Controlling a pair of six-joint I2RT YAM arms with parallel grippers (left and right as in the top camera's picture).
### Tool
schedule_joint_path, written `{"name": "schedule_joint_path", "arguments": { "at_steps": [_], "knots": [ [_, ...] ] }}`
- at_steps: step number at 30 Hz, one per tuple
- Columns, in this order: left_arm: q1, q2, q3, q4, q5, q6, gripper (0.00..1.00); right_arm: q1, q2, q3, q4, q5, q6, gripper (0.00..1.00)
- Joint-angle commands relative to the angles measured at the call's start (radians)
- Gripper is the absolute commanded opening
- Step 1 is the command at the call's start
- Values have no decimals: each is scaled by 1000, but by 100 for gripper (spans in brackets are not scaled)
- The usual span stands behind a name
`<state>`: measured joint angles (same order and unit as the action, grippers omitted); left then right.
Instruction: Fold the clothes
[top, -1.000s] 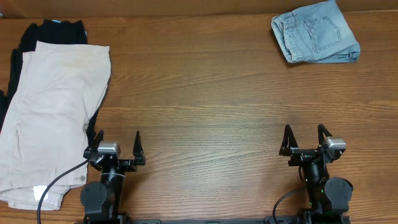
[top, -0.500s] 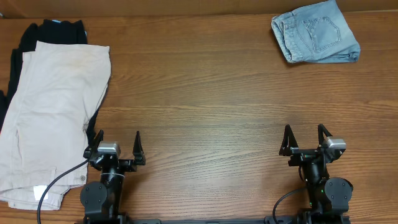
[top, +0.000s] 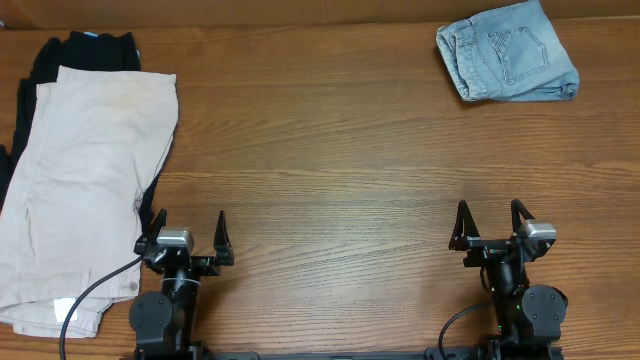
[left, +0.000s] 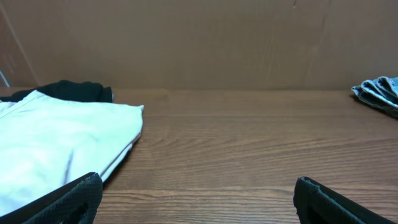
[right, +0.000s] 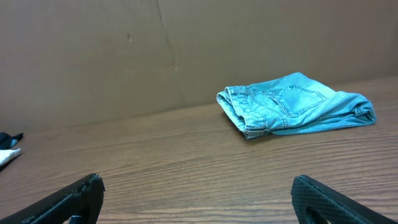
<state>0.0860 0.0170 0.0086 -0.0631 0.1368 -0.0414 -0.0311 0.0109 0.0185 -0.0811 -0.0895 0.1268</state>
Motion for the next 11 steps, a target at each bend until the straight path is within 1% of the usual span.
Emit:
{"name": "schedule_joint_path", "arguments": {
  "at_steps": [1,11],
  "knots": [
    [5,-13,-4,-3,-13,27,100,5,-8,-11,5,3,4,100],
    [5,-13,-4,-3,-14,27,100,5,-8,-11,5,2,4,100]
  ]
}}
